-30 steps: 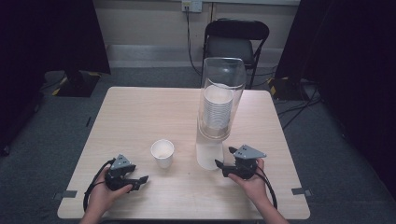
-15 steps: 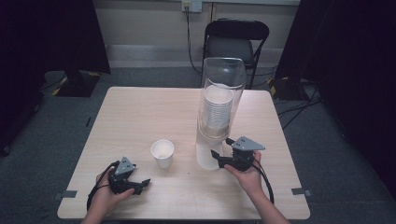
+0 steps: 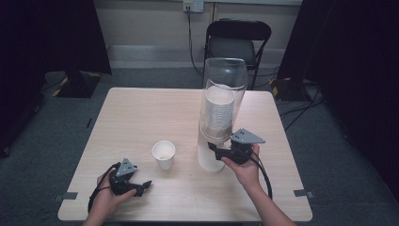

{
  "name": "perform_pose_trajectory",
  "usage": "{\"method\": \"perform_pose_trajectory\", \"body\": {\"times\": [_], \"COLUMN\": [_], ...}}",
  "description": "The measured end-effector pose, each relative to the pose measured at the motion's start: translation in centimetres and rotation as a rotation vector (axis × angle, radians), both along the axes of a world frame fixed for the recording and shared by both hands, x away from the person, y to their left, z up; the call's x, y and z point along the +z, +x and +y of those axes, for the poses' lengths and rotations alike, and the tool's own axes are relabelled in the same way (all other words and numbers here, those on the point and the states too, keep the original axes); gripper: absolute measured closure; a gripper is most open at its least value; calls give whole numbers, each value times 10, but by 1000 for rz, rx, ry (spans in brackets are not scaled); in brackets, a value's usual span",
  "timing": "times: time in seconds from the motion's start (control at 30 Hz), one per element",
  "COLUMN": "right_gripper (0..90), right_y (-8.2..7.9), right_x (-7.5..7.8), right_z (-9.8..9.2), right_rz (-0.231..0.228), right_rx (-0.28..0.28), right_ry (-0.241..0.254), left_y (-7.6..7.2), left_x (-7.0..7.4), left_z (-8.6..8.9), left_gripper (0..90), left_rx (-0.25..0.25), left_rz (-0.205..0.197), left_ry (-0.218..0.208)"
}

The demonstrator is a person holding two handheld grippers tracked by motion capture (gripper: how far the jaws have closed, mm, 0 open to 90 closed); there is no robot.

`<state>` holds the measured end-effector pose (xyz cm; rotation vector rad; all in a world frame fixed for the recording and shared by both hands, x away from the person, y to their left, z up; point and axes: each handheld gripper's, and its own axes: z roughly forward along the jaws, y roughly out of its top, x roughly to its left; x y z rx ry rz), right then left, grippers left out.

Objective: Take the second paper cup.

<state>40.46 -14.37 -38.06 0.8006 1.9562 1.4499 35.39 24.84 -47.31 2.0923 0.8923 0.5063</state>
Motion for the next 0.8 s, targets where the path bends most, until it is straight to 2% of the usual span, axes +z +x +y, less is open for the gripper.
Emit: {"method": "perform_pose_trajectory", "body": {"times": [0.27,0.33,0.57,0.63,0.8], "right_gripper": [297,302,326,328,332], "right_y": [6,7,7,7,6], "right_x": [5,4,0,-1,-1], "right_z": [6,5,3,3,4], "right_rz": [-26,-24,-48,-47,-43], "right_rx": [-10,-4,10,14,8], "right_ry": [8,17,2,20,5], "left_y": [0,0,0,0,0], "left_x": [0,0,0,0,0], "left_z": [0,0,0,0,0], "left_gripper": [153,153,152,152,152], "left_rx": [0,0,0,0,0], "left_rz": [0,0,0,0,0], "left_ry": [0,0,-1,0,0]}}
